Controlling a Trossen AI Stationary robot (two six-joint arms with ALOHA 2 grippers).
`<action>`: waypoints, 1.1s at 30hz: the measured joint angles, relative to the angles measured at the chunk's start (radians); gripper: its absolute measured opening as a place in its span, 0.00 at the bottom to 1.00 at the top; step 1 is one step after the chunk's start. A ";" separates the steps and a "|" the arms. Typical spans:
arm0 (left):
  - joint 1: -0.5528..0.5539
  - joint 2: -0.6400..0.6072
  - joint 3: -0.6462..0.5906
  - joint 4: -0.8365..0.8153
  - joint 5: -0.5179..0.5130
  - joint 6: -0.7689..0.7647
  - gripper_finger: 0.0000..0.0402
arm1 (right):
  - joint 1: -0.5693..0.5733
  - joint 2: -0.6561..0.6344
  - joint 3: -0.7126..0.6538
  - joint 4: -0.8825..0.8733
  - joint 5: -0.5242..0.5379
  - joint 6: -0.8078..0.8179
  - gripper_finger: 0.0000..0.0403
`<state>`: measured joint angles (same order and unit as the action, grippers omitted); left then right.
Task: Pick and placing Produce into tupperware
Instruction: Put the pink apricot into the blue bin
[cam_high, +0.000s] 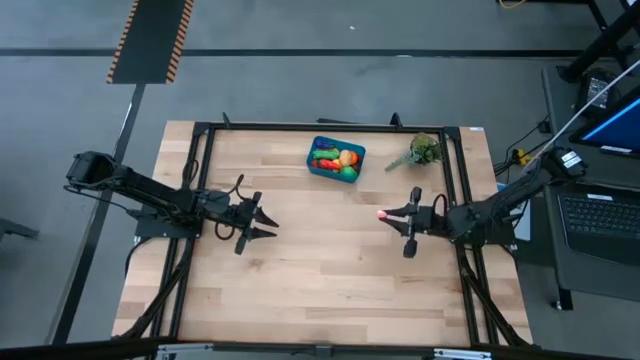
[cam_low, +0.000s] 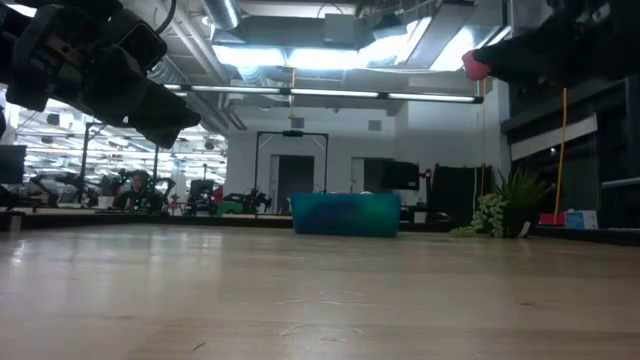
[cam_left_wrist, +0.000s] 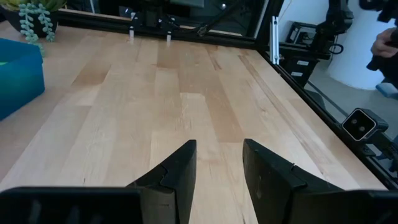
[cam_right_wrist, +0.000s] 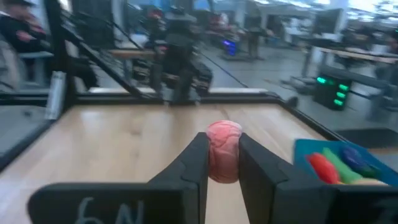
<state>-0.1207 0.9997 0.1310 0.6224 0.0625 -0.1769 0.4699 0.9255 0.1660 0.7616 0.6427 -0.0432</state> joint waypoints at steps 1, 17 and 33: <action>0.000 0.000 0.000 0.001 0.000 0.000 0.31 | -0.017 -0.007 -0.017 0.024 -0.040 -0.004 0.17; 0.000 0.000 0.000 -0.001 -0.025 0.000 0.31 | -0.254 -0.054 -0.072 0.095 -0.548 -0.016 0.17; 0.000 0.000 0.000 -0.001 -0.033 0.003 0.31 | -0.596 -0.053 -0.071 0.060 -0.843 0.070 0.17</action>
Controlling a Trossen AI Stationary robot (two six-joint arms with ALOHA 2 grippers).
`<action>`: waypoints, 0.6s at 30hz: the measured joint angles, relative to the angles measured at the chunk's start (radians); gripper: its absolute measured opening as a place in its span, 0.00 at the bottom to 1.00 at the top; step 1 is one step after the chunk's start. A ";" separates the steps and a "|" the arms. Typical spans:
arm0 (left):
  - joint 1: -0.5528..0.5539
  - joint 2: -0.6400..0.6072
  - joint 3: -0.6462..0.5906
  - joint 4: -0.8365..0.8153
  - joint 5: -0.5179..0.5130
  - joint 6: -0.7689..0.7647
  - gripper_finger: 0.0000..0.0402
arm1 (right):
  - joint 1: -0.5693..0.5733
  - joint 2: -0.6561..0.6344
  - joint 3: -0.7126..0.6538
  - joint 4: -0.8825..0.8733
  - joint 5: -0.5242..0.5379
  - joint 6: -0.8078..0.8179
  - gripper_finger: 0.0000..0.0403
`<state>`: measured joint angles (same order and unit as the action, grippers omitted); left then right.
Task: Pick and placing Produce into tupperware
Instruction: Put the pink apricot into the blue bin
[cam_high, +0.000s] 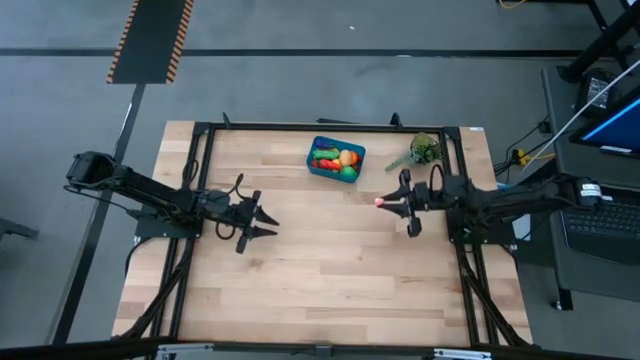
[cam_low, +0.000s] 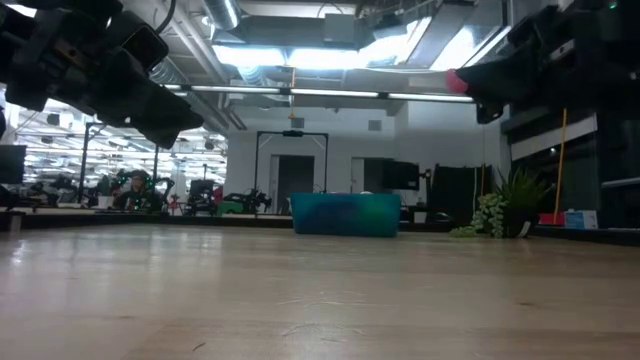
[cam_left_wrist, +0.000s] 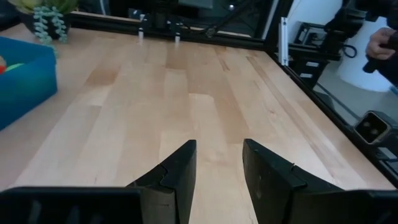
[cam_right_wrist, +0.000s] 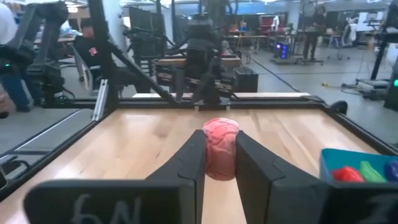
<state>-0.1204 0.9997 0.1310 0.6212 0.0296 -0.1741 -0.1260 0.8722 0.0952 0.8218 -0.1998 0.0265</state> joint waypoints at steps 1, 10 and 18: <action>0.000 0.000 0.000 0.000 -0.009 0.001 0.31 | -0.021 0.001 0.000 -0.002 -0.019 0.008 0.17; 0.003 0.000 0.000 0.001 -0.073 0.053 0.31 | -0.167 0.089 0.110 -0.138 -0.151 0.002 0.17; 0.016 0.000 0.000 0.000 -0.073 0.053 0.31 | -0.295 0.299 0.388 -0.484 -0.222 -0.104 0.17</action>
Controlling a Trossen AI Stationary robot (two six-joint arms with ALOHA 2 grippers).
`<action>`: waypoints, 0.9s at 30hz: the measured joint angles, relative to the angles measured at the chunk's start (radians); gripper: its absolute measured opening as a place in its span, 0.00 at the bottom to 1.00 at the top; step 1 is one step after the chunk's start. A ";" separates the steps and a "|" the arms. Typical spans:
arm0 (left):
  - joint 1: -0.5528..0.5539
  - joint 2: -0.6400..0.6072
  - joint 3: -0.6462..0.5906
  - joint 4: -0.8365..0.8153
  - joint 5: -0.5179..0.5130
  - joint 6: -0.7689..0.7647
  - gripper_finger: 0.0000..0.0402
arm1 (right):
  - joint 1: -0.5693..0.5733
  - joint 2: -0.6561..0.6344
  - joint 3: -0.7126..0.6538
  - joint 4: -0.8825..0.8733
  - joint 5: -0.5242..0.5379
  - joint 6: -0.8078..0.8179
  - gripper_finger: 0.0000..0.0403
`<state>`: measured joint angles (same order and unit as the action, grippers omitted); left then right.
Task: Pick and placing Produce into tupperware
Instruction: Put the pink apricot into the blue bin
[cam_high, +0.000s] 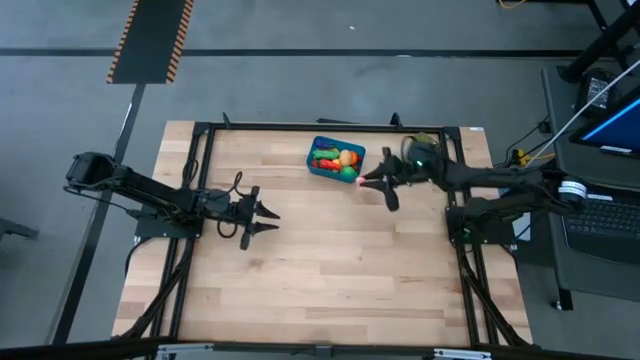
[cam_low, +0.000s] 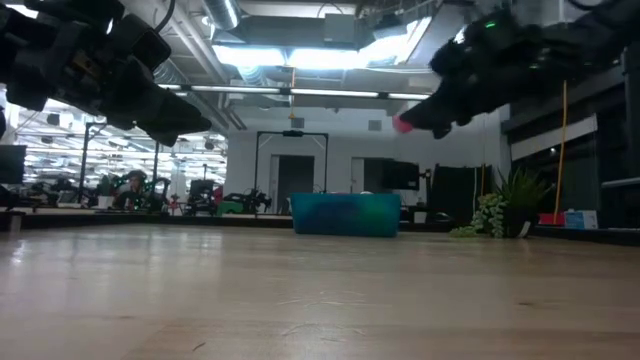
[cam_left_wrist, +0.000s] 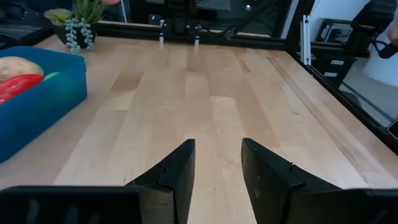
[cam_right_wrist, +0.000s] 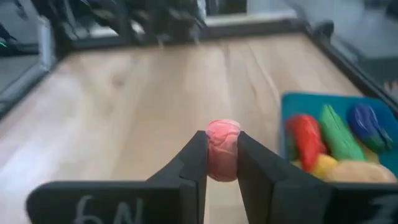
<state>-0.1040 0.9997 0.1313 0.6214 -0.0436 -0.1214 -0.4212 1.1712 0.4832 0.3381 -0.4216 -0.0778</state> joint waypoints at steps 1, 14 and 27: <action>0.000 0.000 0.000 0.000 0.000 0.000 0.31 | -0.016 0.028 0.035 -0.042 -0.001 -0.009 0.17; 0.000 0.000 0.000 0.000 0.000 0.001 0.31 | -0.173 0.310 0.427 -0.475 -0.002 -0.126 0.17; 0.000 0.000 0.000 -0.003 0.000 0.001 0.31 | -0.272 0.560 0.696 -0.733 0.005 -0.137 0.17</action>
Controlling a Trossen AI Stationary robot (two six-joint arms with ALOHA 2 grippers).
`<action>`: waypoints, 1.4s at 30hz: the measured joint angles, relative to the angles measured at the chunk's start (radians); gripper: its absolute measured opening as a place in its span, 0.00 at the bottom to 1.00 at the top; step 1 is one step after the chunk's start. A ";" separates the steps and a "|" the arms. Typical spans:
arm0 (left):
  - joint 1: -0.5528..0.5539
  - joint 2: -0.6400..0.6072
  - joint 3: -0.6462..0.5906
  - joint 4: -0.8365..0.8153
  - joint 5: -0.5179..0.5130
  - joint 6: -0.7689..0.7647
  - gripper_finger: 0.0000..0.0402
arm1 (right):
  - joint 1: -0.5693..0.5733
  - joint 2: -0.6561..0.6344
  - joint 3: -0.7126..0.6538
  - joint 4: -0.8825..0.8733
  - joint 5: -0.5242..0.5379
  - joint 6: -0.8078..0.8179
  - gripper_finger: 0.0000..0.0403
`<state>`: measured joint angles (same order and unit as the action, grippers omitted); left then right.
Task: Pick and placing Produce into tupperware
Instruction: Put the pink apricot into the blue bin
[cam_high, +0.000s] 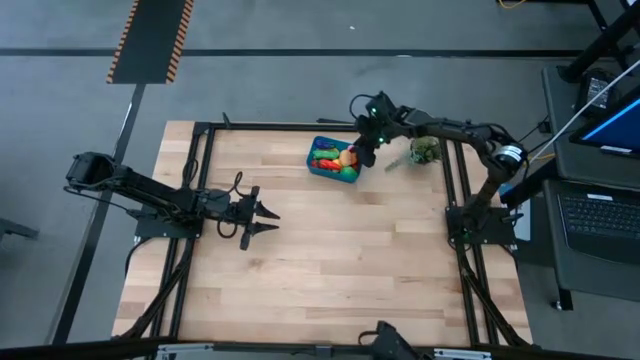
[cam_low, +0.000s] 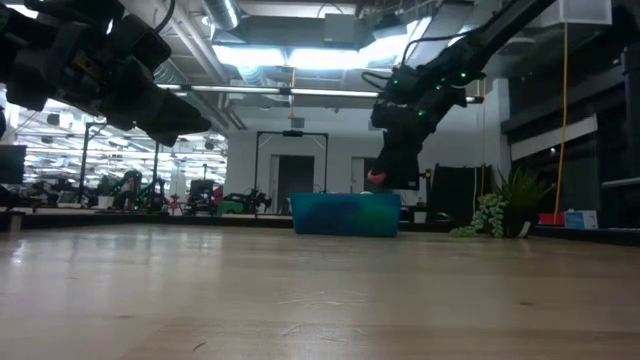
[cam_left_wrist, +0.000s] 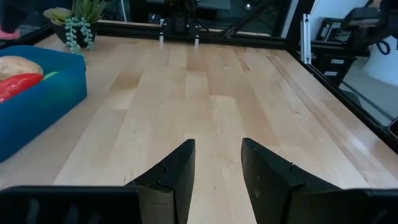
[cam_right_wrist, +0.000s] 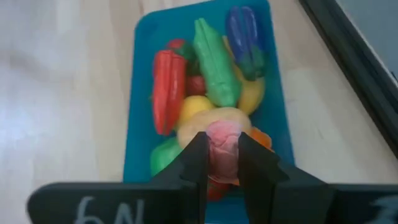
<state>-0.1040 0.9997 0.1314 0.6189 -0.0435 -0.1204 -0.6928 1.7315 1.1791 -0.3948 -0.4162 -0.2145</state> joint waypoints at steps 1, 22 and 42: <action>0.000 0.000 0.000 -0.001 0.000 0.000 0.31 | 0.000 0.006 0.016 -0.016 0.014 0.000 0.17; 0.000 0.000 0.000 -0.006 0.000 0.000 0.31 | 0.004 0.013 0.078 -0.158 0.109 -0.006 0.17; 0.000 0.000 0.000 -0.006 0.000 -0.001 0.31 | 0.005 0.097 0.073 -0.124 0.078 -0.001 0.18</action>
<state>-0.1040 0.9995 0.1314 0.6128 -0.0433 -0.1209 -0.6880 1.8285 1.2522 -0.5192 -0.3377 -0.2153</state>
